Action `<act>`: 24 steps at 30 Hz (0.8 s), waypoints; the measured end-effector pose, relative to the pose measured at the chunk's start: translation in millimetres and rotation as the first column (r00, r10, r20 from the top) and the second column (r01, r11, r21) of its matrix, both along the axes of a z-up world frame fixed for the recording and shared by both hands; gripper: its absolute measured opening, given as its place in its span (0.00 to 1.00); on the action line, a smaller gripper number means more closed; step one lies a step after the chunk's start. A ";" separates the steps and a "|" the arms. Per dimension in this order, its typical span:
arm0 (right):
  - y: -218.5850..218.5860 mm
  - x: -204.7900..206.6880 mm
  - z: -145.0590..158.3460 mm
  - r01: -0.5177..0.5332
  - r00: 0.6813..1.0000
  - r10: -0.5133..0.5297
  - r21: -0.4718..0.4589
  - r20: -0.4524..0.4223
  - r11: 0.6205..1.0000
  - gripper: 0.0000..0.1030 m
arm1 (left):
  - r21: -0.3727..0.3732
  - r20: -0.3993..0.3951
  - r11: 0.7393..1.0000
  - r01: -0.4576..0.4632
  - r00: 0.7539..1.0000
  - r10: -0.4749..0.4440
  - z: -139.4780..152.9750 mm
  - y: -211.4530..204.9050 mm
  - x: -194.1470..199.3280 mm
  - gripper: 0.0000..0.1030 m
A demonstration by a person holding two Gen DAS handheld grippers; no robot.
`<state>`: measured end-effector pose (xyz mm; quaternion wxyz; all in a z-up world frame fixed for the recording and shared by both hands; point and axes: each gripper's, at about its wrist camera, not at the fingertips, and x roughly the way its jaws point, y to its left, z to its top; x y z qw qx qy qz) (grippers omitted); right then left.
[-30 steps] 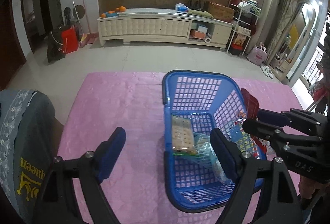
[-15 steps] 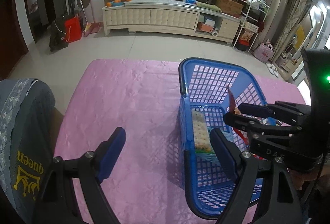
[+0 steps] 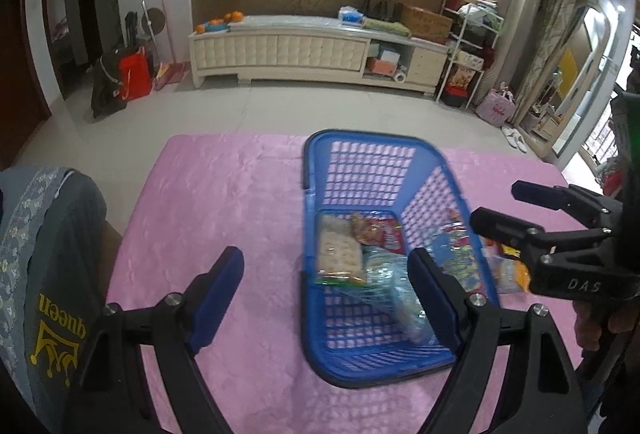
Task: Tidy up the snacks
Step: 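Lower the red snack bag into the basket and open the right gripper, then move both grippers back toward the remaining snack pile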
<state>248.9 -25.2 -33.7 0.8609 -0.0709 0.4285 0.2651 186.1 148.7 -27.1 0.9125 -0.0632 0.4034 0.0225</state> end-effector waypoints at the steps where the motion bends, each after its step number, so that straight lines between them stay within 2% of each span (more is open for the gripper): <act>1: -7.2 -4.6 6.5 0.009 1.000 -0.009 -0.001 0.010 1.000 0.84 | 0.006 0.008 1.000 0.007 1.000 -0.007 3.2 -4.1 -2.2 0.80; 7: -46.6 -30.1 34.8 0.056 0.996 -0.054 -0.029 0.065 0.998 0.84 | 0.015 0.037 0.998 0.054 0.998 -0.055 20.0 -44.1 -12.9 0.80; 12: -80.2 -42.7 43.3 0.110 0.990 -0.104 -0.050 0.100 0.993 0.84 | 0.051 0.048 0.992 0.114 0.992 -0.116 24.2 -82.8 -13.8 0.82; 19: -133.1 -47.9 41.6 0.194 0.977 -0.188 -0.048 0.102 0.980 0.84 | 0.047 0.029 0.984 0.173 0.984 -0.174 18.7 -124.0 -4.8 0.82; 24: -166.9 -45.6 28.2 0.239 0.969 -0.234 -0.053 0.081 0.970 0.84 | 0.045 0.017 0.979 0.200 0.979 -0.201 10.0 -151.2 4.4 0.82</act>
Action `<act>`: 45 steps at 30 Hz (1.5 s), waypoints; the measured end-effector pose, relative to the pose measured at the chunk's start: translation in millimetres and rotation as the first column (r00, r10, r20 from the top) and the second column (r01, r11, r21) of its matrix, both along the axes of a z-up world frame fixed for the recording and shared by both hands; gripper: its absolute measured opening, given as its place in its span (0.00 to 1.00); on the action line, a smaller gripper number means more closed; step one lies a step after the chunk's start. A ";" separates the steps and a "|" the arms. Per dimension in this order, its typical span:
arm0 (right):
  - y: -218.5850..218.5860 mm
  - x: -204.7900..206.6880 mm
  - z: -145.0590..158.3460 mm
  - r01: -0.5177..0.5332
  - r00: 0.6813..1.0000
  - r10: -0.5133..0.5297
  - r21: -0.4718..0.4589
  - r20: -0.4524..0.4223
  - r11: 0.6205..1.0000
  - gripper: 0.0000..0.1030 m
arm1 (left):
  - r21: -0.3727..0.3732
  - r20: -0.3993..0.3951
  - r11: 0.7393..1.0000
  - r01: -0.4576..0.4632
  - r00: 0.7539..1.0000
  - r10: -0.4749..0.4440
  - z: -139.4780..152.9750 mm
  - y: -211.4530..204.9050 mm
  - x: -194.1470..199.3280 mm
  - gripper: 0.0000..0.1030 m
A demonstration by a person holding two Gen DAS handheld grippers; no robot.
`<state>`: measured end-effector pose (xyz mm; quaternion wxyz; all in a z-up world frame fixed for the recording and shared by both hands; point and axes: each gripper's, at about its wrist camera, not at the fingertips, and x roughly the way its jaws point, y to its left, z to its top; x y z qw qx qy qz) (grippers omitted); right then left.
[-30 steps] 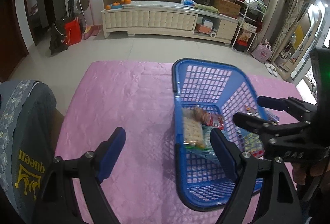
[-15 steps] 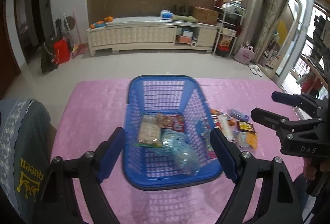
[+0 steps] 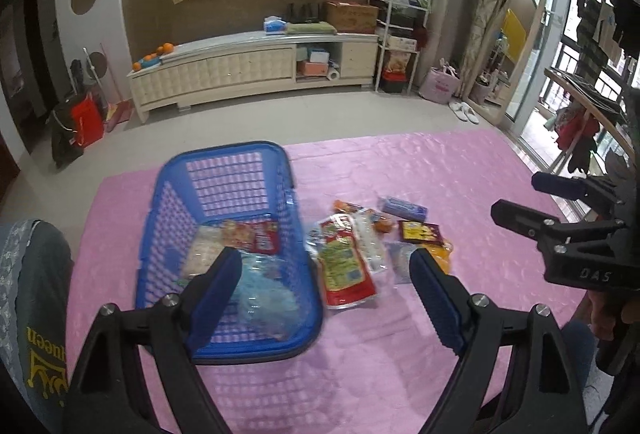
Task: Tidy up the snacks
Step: 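Move both grippers back toward the remaining snack pile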
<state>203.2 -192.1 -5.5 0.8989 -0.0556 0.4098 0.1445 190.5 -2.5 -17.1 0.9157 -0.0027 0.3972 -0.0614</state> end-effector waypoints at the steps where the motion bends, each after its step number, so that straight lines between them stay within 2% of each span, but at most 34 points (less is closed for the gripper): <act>1: -6.4 1.5 -3.8 0.008 1.000 -0.008 0.001 -0.007 1.000 0.84 | 0.004 -0.007 1.000 0.009 1.000 -0.009 -3.1 -6.2 2.4 0.82; 5: -26.0 6.1 -23.1 0.030 0.998 -0.030 0.002 -0.046 1.000 0.84 | 0.023 -0.038 0.999 0.031 0.999 -0.030 -15.4 -26.0 10.9 0.82; 9: -43.8 8.4 -43.1 0.045 0.995 -0.045 -0.003 -0.083 0.999 0.84 | 0.005 -0.075 0.999 0.047 0.996 -0.046 -26.8 -42.9 21.7 0.82; 17: -87.2 16.5 -77.6 0.090 0.987 -0.091 -0.010 -0.129 0.996 0.84 | 0.083 -0.137 0.987 0.137 0.983 -0.125 -60.9 -92.5 41.8 0.82; 19: -98.4 18.8 -87.4 0.107 0.984 -0.109 -0.022 -0.142 0.994 0.84 | 0.080 -0.163 0.985 0.151 0.977 -0.137 -71.4 -100.0 48.7 0.82; 25: -119.4 27.4 -109.4 0.119 0.978 -0.127 -0.055 -0.168 0.991 0.84 | 0.060 -0.238 0.978 0.199 0.955 -0.179 -103.7 -127.2 75.6 0.82; 29: -135.1 35.5 -124.9 0.163 0.972 -0.173 -0.074 -0.162 0.984 0.84 | 0.089 -0.281 0.963 0.256 0.934 -0.222 -125.9 -150.0 91.3 0.82; 33: -149.3 42.7 -143.9 0.188 0.965 -0.201 -0.095 -0.166 0.978 0.84 | 0.108 -0.325 0.945 0.307 0.910 -0.259 -146.1 -169.8 105.9 0.82; 36: -157.9 44.9 -152.2 0.200 0.962 -0.213 -0.094 -0.170 0.975 0.84 | 0.096 -0.371 0.930 0.356 0.879 -0.298 -161.6 -181.6 117.9 0.82; 40: -168.4 45.1 -159.1 0.211 0.958 -0.219 -0.059 -0.186 0.976 0.84 | 0.118 -0.405 0.920 0.373 0.864 -0.298 -177.2 -192.4 129.8 0.82; 45: -171.0 42.0 -164.0 0.228 0.958 -0.243 -0.109 -0.152 0.968 0.84 | 0.183 -0.418 0.904 0.385 0.863 -0.283 -192.6 -207.3 131.6 0.82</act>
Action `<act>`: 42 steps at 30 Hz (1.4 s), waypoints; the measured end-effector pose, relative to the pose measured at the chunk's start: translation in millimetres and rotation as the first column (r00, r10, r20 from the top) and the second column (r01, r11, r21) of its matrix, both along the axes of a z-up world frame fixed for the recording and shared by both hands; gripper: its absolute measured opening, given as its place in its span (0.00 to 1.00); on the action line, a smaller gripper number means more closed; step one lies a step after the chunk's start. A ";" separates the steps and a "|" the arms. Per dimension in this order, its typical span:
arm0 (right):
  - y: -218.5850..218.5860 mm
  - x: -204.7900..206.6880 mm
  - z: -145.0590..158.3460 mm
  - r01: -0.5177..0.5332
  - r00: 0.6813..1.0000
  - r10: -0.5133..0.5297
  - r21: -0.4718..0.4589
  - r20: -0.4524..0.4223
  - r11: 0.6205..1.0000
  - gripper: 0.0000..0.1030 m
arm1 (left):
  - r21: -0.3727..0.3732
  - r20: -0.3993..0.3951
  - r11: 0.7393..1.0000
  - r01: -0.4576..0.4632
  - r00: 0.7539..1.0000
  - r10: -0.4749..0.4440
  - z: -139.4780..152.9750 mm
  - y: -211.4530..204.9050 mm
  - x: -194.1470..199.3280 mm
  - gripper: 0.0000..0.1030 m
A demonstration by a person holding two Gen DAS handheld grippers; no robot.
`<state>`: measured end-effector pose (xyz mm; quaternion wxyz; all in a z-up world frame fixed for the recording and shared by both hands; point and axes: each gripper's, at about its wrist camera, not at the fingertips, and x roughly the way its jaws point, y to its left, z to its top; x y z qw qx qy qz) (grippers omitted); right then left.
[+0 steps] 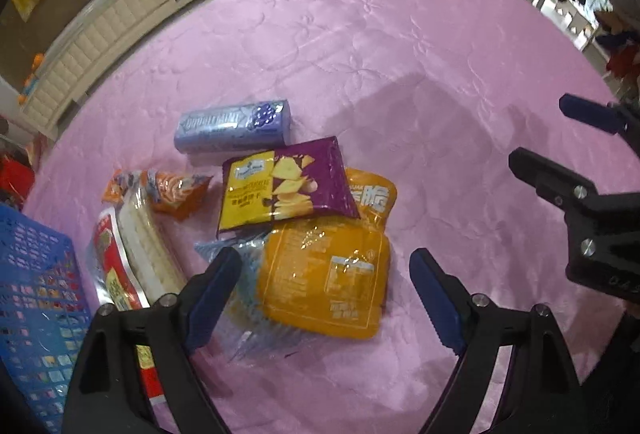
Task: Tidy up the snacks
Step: 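Move both grippers back toward the remaining snack pile, then grasp the orange-yellow pouch with the left gripper and lift it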
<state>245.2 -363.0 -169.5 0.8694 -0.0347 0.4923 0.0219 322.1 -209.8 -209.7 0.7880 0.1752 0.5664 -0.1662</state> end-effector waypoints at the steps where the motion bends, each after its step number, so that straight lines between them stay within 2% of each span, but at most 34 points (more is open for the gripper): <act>1: -1.1 -0.5 -1.1 0.003 1.000 -0.003 0.011 -0.005 1.000 0.84 | 0.008 0.003 1.000 0.003 1.000 -0.003 -0.4 -2.5 -0.7 0.82; 4: -1.8 -1.1 -4.2 0.004 1.000 -0.003 0.046 -0.020 0.999 0.84 | 0.005 0.005 1.000 0.008 1.000 -0.008 0.1 -11.3 1.8 0.75; 6: -0.2 -1.0 -5.9 0.008 1.000 -0.007 0.050 -0.031 0.999 0.84 | 0.021 0.012 1.000 0.016 1.000 -0.016 2.4 -20.8 1.5 0.62; 7: -0.5 -2.2 -5.0 0.010 0.999 -0.009 0.053 -0.030 0.999 0.84 | 0.020 0.011 1.000 0.022 1.000 -0.023 4.8 -23.1 0.8 0.44; 8: -0.7 -3.0 -3.6 0.013 1.000 -0.012 0.055 -0.029 0.998 0.84 | -0.020 -0.025 0.999 0.032 0.999 -0.033 6.6 -25.0 0.4 0.20; 9: -0.7 -4.3 -1.7 0.016 1.000 -0.015 0.059 -0.027 0.998 0.84 | -0.041 -0.047 0.999 0.029 0.998 -0.031 6.6 -26.6 0.2 0.13; 10: -2.2 -6.4 0.8 0.023 0.999 -0.021 0.067 -0.025 0.997 0.84 | -0.039 -0.063 0.999 0.030 0.998 -0.032 5.3 -29.3 -1.7 0.12; 12: -4.1 -7.8 3.4 0.035 0.999 -0.033 0.080 -0.025 0.996 0.84 | -0.019 -0.063 0.999 0.050 0.997 -0.051 2.5 -34.0 -7.7 0.02; 14: -7.2 -7.8 4.9 0.042 0.999 -0.039 0.098 -0.034 0.994 0.84 | -0.031 -0.060 0.998 0.052 0.997 -0.053 2.3 -35.4 -14.2 0.00; 16: -9.6 -8.9 6.1 0.048 0.998 -0.043 0.115 -0.041 0.992 0.84 | -0.085 -0.072 0.996 0.037 0.996 -0.043 5.6 -33.3 -18.9 0.00; 21: -12.4 -12.0 8.2 0.066 0.996 -0.057 0.159 -0.063 0.985 0.84 | -0.159 -0.051 0.987 0.027 0.998 -0.036 18.0 -26.4 -37.0 0.00; 26: -6.4 -13.9 6.6 0.055 0.997 -0.044 0.174 -0.070 0.983 0.84 | -0.161 -0.015 0.987 0.028 0.999 -0.031 26.2 -18.9 -49.2 0.00; 28: -3.5 -12.9 5.6 0.050 0.997 -0.039 0.168 -0.069 0.985 0.84 | -0.138 0.005 0.990 0.032 0.999 -0.031 28.3 -23.2 -48.8 0.21; 29: -2.2 -12.2 5.4 0.047 0.997 -0.037 0.165 -0.066 0.985 0.84 | -0.131 0.005 0.991 0.034 0.999 -0.033 27.7 -22.5 -48.1 0.53; 30: -1.1 -11.8 5.6 0.044 0.997 -0.035 0.157 -0.062 0.987 0.84 | -0.120 0.021 0.992 0.034 0.999 -0.032 27.7 -23.7 -47.5 0.68; 32: 1.5 -11.7 6.2 0.035 0.999 -0.029 0.120 -0.046 0.992 0.84 | -0.119 0.042 0.992 0.043 0.998 -0.039 29.9 -20.9 -39.5 0.68; 35: 0.4 -12.1 5.7 0.040 0.999 -0.039 0.065 -0.020 0.997 0.84 | -0.133 -0.002 0.991 0.024 1.000 -0.025 20.6 -22.8 -21.9 0.68; 40: -13.1 -12.8 2.5 0.067 0.998 -0.066 0.078 -0.021 0.995 0.84 | -0.145 -0.090 0.989 -0.025 0.996 0.012 -5.6 -27.8 -4.6 0.68; 42: -17.2 -13.5 0.4 0.078 0.997 -0.077 0.072 -0.022 0.994 0.84 | -0.135 -0.068 0.991 -0.014 0.998 0.005 -9.1 -32.8 -3.0 0.69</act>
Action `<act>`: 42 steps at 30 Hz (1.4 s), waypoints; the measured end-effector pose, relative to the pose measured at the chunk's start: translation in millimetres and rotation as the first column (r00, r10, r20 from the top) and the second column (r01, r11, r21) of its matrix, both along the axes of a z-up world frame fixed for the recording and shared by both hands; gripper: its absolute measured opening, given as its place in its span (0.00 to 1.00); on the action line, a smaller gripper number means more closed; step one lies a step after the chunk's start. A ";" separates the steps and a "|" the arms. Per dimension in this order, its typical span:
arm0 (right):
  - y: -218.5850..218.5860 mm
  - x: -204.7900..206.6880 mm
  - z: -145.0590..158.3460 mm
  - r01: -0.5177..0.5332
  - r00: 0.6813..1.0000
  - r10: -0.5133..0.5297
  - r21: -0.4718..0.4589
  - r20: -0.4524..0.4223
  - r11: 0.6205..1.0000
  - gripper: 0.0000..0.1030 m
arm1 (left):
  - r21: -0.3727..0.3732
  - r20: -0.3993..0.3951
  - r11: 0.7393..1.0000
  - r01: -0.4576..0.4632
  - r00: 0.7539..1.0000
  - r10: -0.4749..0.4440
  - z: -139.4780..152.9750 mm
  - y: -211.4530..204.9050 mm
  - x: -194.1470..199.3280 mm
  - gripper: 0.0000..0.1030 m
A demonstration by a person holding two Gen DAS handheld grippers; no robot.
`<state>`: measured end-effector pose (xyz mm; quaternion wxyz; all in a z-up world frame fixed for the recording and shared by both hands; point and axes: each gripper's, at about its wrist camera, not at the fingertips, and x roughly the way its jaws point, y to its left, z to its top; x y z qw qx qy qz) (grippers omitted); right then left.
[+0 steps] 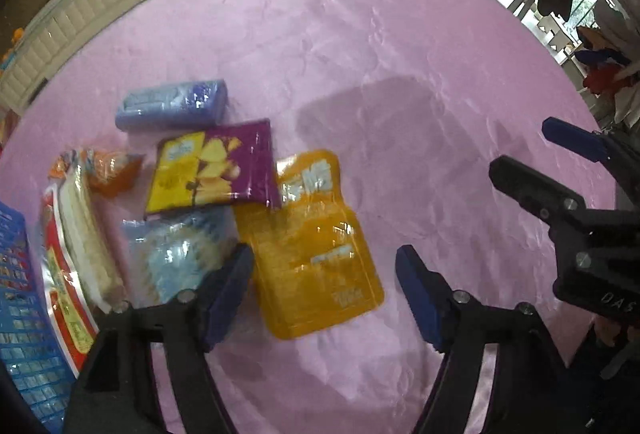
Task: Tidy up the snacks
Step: 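Grasp the orange-yellow pouch with the left gripper and lift it, then grasp the clear blue-striped biscuit bag with the right gripper while the left gripper holds the pouch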
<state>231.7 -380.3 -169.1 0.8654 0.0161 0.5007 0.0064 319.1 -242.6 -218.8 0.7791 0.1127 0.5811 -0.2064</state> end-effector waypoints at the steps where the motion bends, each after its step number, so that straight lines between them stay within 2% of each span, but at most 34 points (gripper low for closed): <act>1: -3.0 0.0 -2.0 0.006 1.000 -0.006 -0.001 -0.002 1.000 0.84 | 0.016 0.010 1.000 0.003 1.000 -0.003 -1.0 -3.6 0.3 0.69; 4: -7.1 0.3 -7.5 0.019 1.000 -0.019 0.004 -0.014 1.000 0.84 | 0.041 0.025 0.999 -0.016 1.000 0.015 -2.9 -15.0 3.6 0.67; 6: -7.8 1.1 -11.9 0.021 0.999 -0.021 0.010 -0.028 1.000 0.84 | 0.047 0.039 0.998 -0.034 0.999 0.032 -0.3 -16.7 8.2 0.47; 8: -7.2 1.0 -12.5 0.019 0.999 -0.018 0.013 -0.031 1.000 0.84 | 0.037 0.010 0.999 -0.034 0.999 0.033 0.2 -16.5 12.0 0.39; 11: -7.1 0.9 -12.1 0.024 0.999 -0.023 0.030 -0.031 0.999 0.84 | 0.079 -0.028 0.997 0.002 1.000 0.000 -0.4 -20.2 11.7 0.25; 17: -1.7 -0.9 -10.4 0.029 0.999 -0.026 0.059 -0.040 0.998 0.84 | 0.047 0.001 0.998 -0.046 0.999 0.045 -0.3 -12.5 -2.6 0.15; 20: 2.2 -3.5 -5.9 0.020 0.999 -0.018 0.058 -0.038 0.998 0.84 | -0.008 0.008 0.998 -0.063 0.998 0.063 5.2 -2.7 -11.4 0.07; 26: 15.3 -3.1 7.6 0.001 1.000 0.000 0.068 -0.025 0.998 0.84 | -0.118 0.079 0.989 -0.088 0.992 0.098 33.1 33.3 -25.0 0.07; 30: 38.1 -0.4 21.6 -0.043 0.999 0.044 0.067 -0.007 0.997 0.84 | -0.130 0.117 0.984 -0.126 0.983 0.141 49.3 67.8 -32.2 0.07; 34: 65.4 4.3 29.0 -0.102 0.995 0.102 0.083 0.003 0.991 0.84 | -0.132 0.138 0.972 -0.192 0.968 0.210 51.8 106.0 -33.2 0.07; 36: 78.5 8.3 28.7 -0.128 0.992 0.127 0.091 0.011 0.988 0.84 | -0.137 0.144 0.966 -0.219 0.961 0.238 56.4 114.3 -26.2 0.07; 39: 97.7 14.8 26.0 -0.177 0.984 0.177 0.106 0.011 0.978 0.84 | -0.157 0.147 0.957 -0.244 0.952 0.267 62.5 131.4 -35.5 0.07; 42: 121.8 23.4 23.1 -0.266 0.964 0.266 0.067 0.009 0.962 0.84 | -0.158 0.158 0.952 -0.261 0.945 0.285 68.9 134.5 -29.4 0.07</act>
